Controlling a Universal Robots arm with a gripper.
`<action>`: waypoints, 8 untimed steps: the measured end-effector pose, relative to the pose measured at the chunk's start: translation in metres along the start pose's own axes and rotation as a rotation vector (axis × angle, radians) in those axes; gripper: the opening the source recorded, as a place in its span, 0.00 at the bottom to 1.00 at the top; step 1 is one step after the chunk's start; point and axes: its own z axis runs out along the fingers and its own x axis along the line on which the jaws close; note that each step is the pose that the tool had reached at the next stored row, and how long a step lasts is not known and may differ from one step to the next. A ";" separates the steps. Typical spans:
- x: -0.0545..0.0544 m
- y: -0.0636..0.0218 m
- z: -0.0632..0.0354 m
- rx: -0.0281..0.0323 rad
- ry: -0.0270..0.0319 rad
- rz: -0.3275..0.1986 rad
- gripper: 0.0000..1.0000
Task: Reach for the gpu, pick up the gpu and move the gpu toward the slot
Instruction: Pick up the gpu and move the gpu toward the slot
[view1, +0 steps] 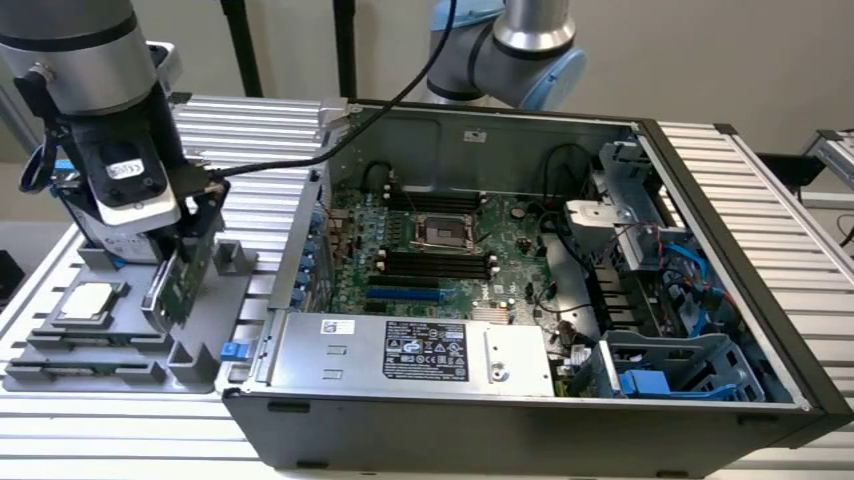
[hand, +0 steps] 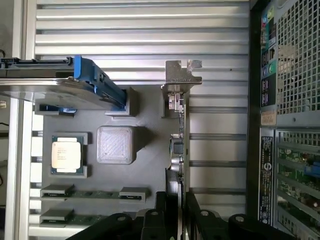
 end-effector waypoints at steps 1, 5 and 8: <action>-0.001 0.0001 -0.0045 -0.0001 0.0000 0.000 0.26; -0.004 0.0005 -0.0229 -0.0001 0.0004 0.000 0.26; -0.010 0.0007 -0.0371 -0.0002 0.0010 -0.001 0.26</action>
